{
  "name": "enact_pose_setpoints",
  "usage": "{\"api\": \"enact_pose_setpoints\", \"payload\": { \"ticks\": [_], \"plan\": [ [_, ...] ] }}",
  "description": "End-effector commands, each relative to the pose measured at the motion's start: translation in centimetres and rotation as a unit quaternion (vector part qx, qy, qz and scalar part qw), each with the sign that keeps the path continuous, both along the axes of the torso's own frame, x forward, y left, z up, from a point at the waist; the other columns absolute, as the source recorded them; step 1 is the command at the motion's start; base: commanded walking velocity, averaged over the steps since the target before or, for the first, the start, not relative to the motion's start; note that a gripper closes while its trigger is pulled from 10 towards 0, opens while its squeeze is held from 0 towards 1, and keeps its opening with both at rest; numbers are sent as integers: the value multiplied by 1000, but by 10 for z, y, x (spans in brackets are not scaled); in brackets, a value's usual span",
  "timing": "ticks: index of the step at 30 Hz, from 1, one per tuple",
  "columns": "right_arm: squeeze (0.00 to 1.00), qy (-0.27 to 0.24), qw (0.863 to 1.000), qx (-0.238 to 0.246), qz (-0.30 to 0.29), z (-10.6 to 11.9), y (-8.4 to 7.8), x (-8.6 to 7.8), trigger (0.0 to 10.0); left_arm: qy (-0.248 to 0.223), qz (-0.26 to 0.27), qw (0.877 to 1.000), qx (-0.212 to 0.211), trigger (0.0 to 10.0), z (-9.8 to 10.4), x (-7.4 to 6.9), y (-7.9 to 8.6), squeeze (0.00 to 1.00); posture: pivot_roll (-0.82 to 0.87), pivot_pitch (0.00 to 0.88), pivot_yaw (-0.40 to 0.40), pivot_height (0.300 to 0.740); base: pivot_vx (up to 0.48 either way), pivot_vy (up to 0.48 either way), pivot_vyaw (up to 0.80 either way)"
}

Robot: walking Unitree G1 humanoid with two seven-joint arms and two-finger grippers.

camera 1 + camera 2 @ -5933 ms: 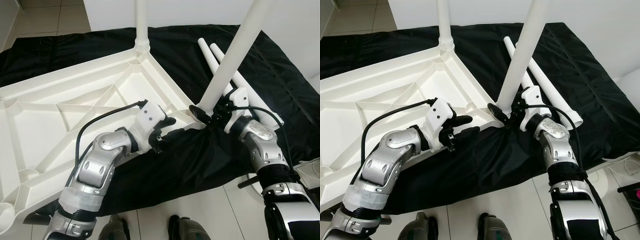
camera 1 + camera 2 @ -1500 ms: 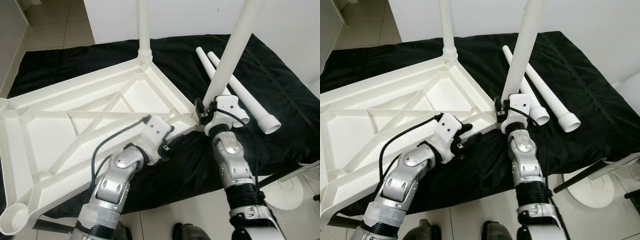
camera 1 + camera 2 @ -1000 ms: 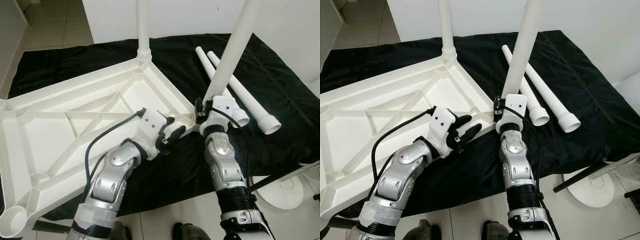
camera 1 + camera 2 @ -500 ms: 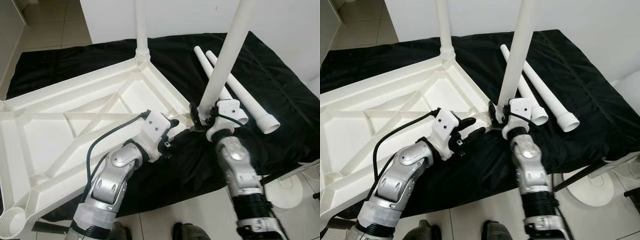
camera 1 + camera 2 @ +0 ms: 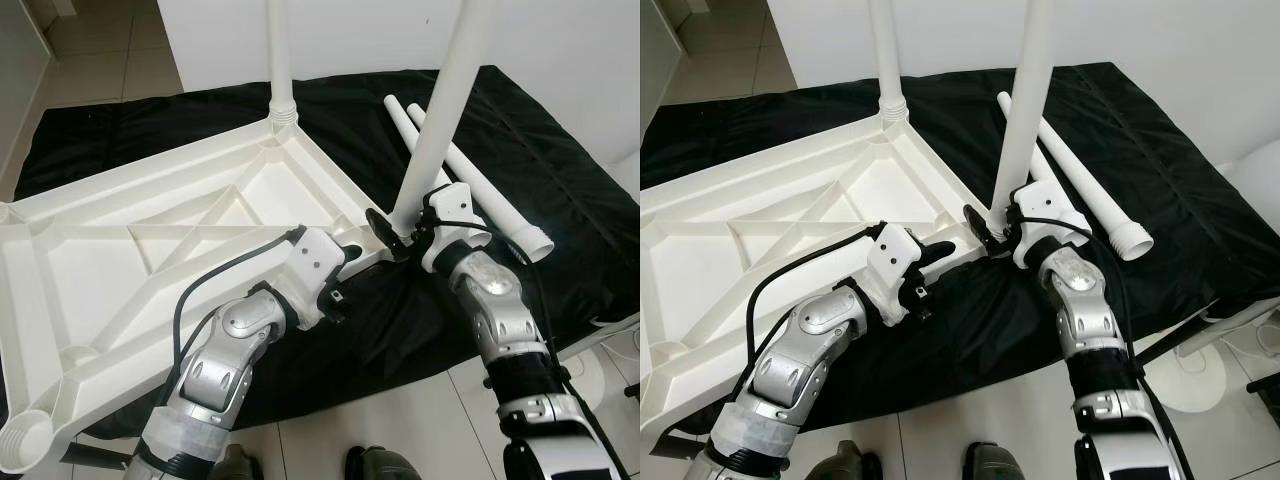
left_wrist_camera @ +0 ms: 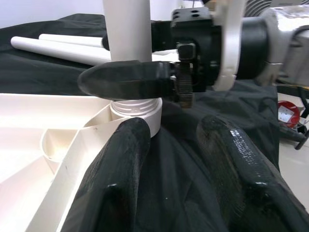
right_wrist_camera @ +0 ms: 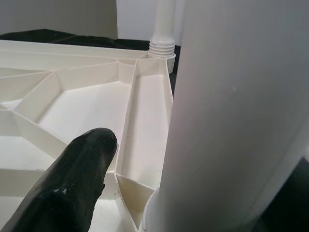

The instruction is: Building children table

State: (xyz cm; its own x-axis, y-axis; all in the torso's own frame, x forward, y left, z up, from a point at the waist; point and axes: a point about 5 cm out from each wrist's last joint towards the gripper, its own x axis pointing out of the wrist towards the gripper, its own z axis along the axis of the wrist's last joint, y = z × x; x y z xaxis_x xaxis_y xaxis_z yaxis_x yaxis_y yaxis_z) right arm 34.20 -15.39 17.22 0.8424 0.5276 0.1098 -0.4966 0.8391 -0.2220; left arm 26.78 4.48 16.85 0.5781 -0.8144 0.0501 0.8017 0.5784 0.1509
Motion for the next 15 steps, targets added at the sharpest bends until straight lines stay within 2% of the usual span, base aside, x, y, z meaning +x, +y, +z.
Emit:
{"api": "enact_pose_setpoints", "payload": {
  "ticks": [1,4,5,6,7,8,9,15],
  "plan": [
    [0,7,1000,-7,6,-4,0,0,10000,-2,-45,999,9,10000,0,-4,-3,0,-87,81,30,740,0,0,0],
    [0,17,1000,-17,8,-8,-3,3,10000,-3,-43,999,8,10000,1,-4,-3,0,-87,81,30,740,0,0,0],
    [0,23,999,-21,9,-10,-4,4,6353,-3,-42,999,8,10000,1,-4,-3,0,-86,84,31,740,0,0,0],
    [0,23,999,-21,9,-10,-4,4,6353,-3,-42,999,8,10000,1,-4,-3,0,-86,84,31,740,0,0,0],
    [0,29,999,-21,11,-12,-6,5,4471,-4,-41,999,9,10000,1,-4,-3,0,-86,84,31,740,0,0,0],
    [0,29,999,-21,11,-12,-6,5,4471,-4,-41,999,9,10000,1,-4,-3,0,-86,84,31,740,0,0,0],
    [0,34,999,-21,13,-13,-8,6,0,-4,-41,999,9,10000,2,-3,-3,0,-85,86,33,740,0,0,0],
    [0,37,999,-17,17,-15,-11,6,0,-6,-42,999,8,10000,2,-3,-3,0,-84,86,35,740,0,0,0]
  ]
}}
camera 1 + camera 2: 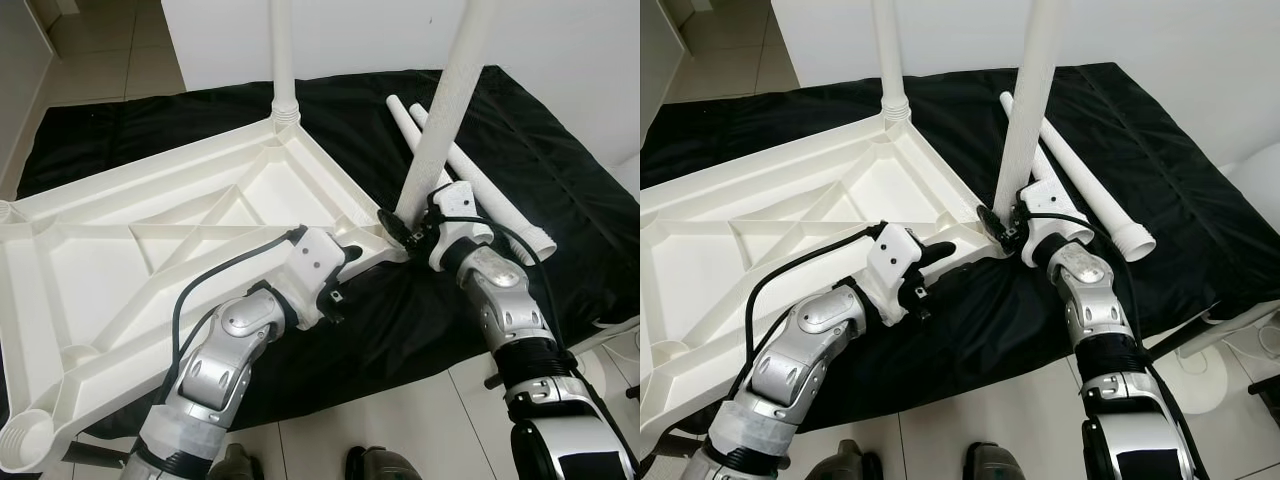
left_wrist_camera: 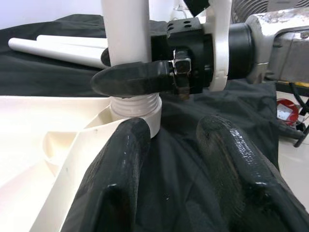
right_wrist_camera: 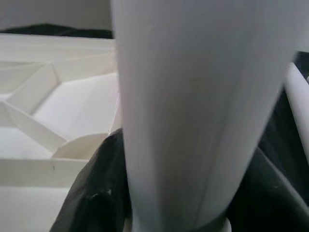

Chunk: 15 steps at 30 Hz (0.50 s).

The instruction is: Building children table

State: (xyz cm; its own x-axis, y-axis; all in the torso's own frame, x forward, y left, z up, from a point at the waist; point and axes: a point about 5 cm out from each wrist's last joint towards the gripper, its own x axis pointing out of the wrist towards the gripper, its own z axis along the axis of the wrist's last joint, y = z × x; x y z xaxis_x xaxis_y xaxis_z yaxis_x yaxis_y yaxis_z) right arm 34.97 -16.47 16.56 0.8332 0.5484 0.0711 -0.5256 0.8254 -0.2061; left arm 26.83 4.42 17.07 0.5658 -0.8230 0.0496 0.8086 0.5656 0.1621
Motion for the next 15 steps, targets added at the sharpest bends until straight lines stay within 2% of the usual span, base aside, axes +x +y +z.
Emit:
{"api": "enact_pose_setpoints", "payload": {
  "ticks": [1,4,5,6,8,11,12,14,15],
  "plan": [
    [0,17,1000,-12,3,-10,-2,-2,0,-1,-34,999,6,10000,0,-3,-2,0,-85,85,39,740,0,0,0],
    [0,20,1000,-8,-3,-13,-3,-3,0,-1,-35,999,7,10000,0,-3,-2,0,-86,84,42,740,0,0,0],
    [0,21,1000,-6,-5,-15,-3,-3,3922,-1,-35,999,7,10000,0,-3,-2,0,-86,84,42,740,0,0,0],
    [0,20,1000,0,-11,-15,-2,-4,10000,-2,-36,999,8,10000,0,-3,-2,0,-87,84,43,740,0,0,0],
    [0,17,1000,5,-16,-16,0,-5,10000,-2,-36,999,8,10000,0,-3,-2,0,-87,84,45,740,0,0,0],
    [0,15,998,23,-64,-17,0,-4,10000,-2,-35,999,9,10000,0,-3,-1,0,-88,84,46,740,0,0,0],
    [0,15,998,23,-64,-17,0,-4,10000,-2,-35,999,9,10000,0,-3,-1,0,-88,84,46,740,0,0,0],
    [0,12,992,51,-111,-17,3,-5,10000,-3,-33,999,10,10000,0,-2,-1,0,-92,81,47,740,0,0,0],
    [0,12,992,51,-111,-17,3,-5,10000,-3,-33,999,10,10000,0,-2,-1,0,-92,81,47,740,0,0,0]
  ]
}}
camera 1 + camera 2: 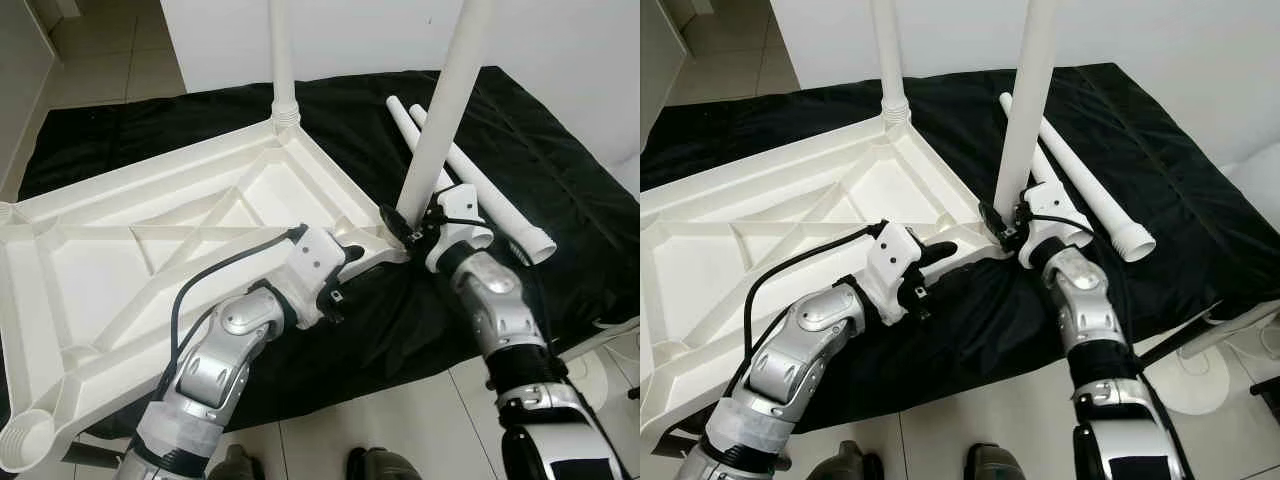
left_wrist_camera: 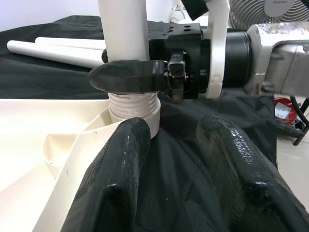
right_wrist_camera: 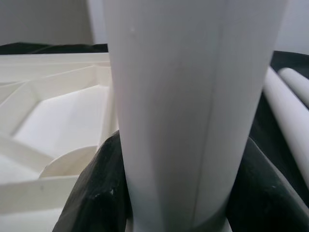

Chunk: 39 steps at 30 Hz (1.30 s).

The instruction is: Building children table

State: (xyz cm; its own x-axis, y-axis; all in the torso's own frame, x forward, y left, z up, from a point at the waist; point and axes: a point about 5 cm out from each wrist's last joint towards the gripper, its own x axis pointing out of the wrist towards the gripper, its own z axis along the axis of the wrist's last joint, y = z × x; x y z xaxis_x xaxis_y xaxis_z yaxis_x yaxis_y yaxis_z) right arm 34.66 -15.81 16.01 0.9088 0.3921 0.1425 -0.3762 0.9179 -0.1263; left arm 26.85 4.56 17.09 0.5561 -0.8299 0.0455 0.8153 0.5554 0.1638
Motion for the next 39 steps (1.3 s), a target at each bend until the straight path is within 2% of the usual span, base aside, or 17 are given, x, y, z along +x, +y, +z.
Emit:
{"api": "enact_pose_setpoints", "payload": {
  "ticks": [1,2,4,6,7,9,10,11,12,14,18,24,25,31,33,34,39],
  "plan": [
    [0,26,999,13,-37,-12,-2,-3,10000,-4,-27,1000,8,10000,0,-2,-2,0,-92,81,47,740,0,0,0],
    [0,27,998,27,-55,-14,1,-5,10000,-5,-26,1000,8,10000,0,-1,-2,0,-96,79,45,740,0,0,0],
    [0,27,998,27,-55,-14,1,-5,10000,-5,-26,1000,8,10000,0,-1,-2,0,-96,79,45,740,0,0,0],
    [0,34,992,59,-103,-17,6,-7,10000,-6,-25,1000,6,10000,1,0,-3,0,-98,77,45,740,0,0,0],
    [0,34,992,59,-103,-17,6,-7,10000,-6,-25,1000,6,10000,1,0,-3,0,-98,77,45,740,0,0,0],
    [0,38,976,98,-188,-20,11,-8,10000,-6,-26,1000,5,10000,2,0,-4,0,-104,74,48,740,0,0,0],
    [0,38,976,98,-188,-20,11,-8,10000,-6,-26,1000,5,10000,2,0,-4,0,-104,74,48,740,0,0,0],
    [0,42,967,113,-223,-21,12,-10,10000,-6,-27,1000,4,10000,2,0,-4,0,-104,74,48,740,0,0,0],
    [0,42,967,113,-223,-21,12,-10,10000,-6,-27,1000,4,10000,2,0,-4,0,-104,74,48,740,0,0,0],
    [0,50,958,126,-253,-25,18,-12,10000,-5,-30,1000,3,10000,1,-1,-6,0,-107,73,47,740,0,0,0],
    [0,47,963,125,-234,-23,28,-13,10000,-3,-33,999,0,10000,1,-2,-8,0,-110,74,47,740,0,0,0],
    [0,43,966,119,-226,-22,27,-14,10000,-3,-35,999,1,10000,0,-3,-9,0,-104,70,38,740,0,0,0],
    [1000,43,966,121,-225,-23,26,-15,10000,-3,-34,999,1,10000,1,-3,-8,0,-103,70,37,740,0,0,0],
    [1000,33,976,128,-172,-23,25,-18,10000,-5,-30,1000,0,10000,1,-3,-8,0,-96,59,29,740,0,0,0],
    [1000,33,976,128,-172,-23,25,-18,10000,-5,-30,1000,0,10000,1,-3,-8,0,-96,59,29,740,0,0,0],
    [1000,21,984,109,-136,-21,18,-20,10000,-7,-30,1000,-2,10000,2,-2,-8,0,-94,51,27,740,0,0,0],
    [1000,17,993,77,-90,-21,8,-20,10000,-8,-32,999,-3,10000,3,-2,-9,0,-95,46,27,740,0,0,0]
  ]
}}
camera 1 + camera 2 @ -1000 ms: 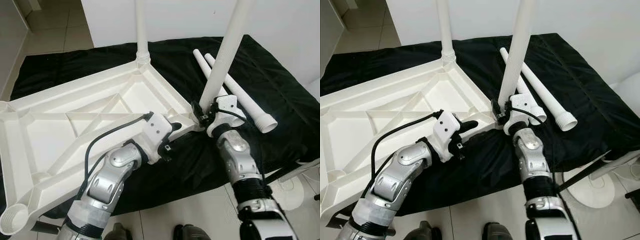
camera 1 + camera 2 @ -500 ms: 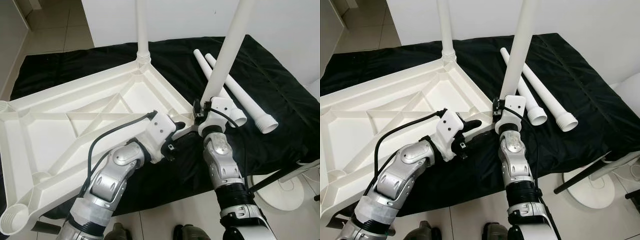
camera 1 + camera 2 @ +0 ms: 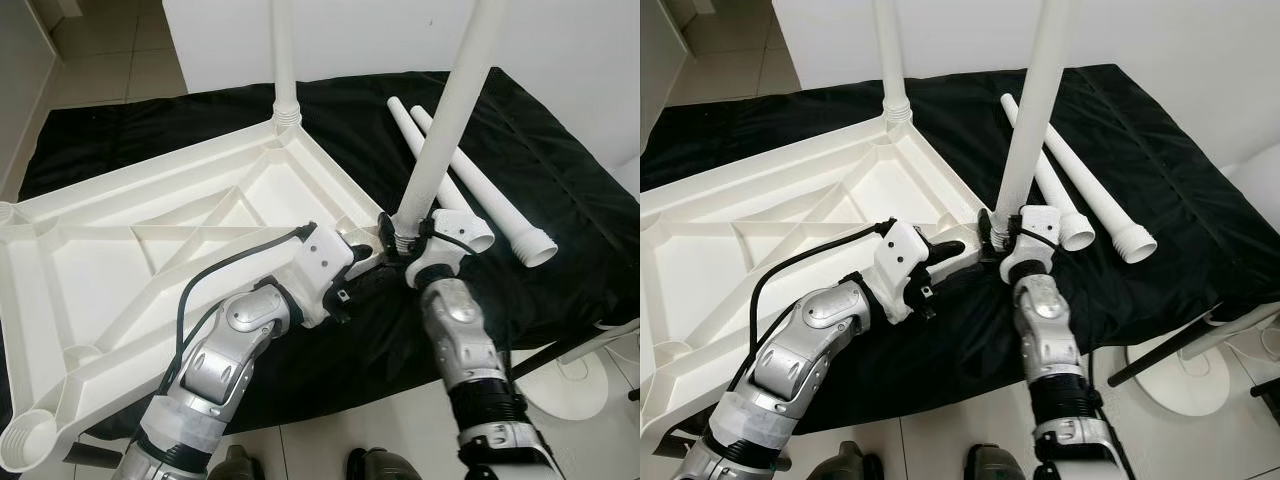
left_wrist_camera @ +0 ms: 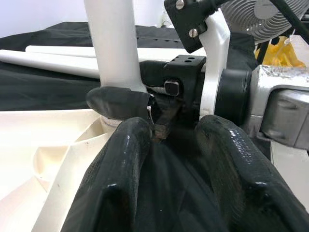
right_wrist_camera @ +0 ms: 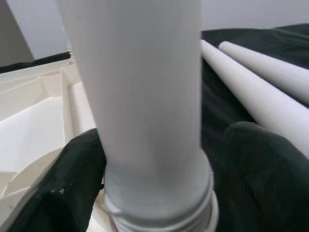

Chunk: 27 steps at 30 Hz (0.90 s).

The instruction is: Building children table

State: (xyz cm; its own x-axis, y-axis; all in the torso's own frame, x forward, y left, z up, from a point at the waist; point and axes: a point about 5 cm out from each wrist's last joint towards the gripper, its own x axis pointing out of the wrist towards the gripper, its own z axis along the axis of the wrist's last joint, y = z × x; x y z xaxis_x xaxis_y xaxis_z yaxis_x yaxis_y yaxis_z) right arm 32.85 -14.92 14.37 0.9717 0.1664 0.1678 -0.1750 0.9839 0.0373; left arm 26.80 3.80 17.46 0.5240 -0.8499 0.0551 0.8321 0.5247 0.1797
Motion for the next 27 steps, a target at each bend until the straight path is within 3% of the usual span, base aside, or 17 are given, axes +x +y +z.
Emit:
{"api": "enact_pose_setpoints", "payload": {
  "ticks": [1,7,18,19,20,21,22,23,24,27],
  "plan": [
    [0,5,999,-18,38,-2,-4,0,10000,0,-15,1000,-2,10000,-1,-2,-2,0,-97,44,27,740,0,0,0],
    [0,0,990,-73,120,5,-8,9,10000,-2,-18,1000,-1,10000,0,-1,-2,0,-99,38,30,740,0,0,0],
    [0,9,974,-135,184,13,-6,25,10000,-4,-18,1000,0,10000,1,-2,-2,0,-87,32,28,740,0,0,0],
    [0,11,971,-146,188,13,-7,28,4392,-5,-18,1000,0,10000,1,-2,-2,0,-87,32,28,740,0,0,0],
    [0,11,971,-146,188,13,-7,28,4392,-5,-18,1000,0,10000,1,-2,-2,0,-87,32,28,740,0,0,0],
    [0,16,970,-152,190,13,-8,30,2353,-5,-17,1000,0,10000,1,-2,-1,0,-87,32,28,740,0,0,0],
    [0,16,970,-152,190,13,-8,30,2353,-5,-17,1000,0,10000,1,-2,-1,0,-87,32,28,740,0,0,0],
    [0,18,969,-153,193,13,-8,31,431,-5,-16,1000,0,10000,1,-2,-1,0,-87,32,28,740,0,0,0],
    [0,22,968,-153,196,12,-10,31,0,-5,-14,1000,0,10000,1,-2,-1,0,-76,32,23,740,0,0,0],
    [0,25,968,-152,198,11,-11,31,0,-4,-14,1000,-1,10000,1,-2,-1,0,-76,32,23,740,0,0,0]
  ]
}}
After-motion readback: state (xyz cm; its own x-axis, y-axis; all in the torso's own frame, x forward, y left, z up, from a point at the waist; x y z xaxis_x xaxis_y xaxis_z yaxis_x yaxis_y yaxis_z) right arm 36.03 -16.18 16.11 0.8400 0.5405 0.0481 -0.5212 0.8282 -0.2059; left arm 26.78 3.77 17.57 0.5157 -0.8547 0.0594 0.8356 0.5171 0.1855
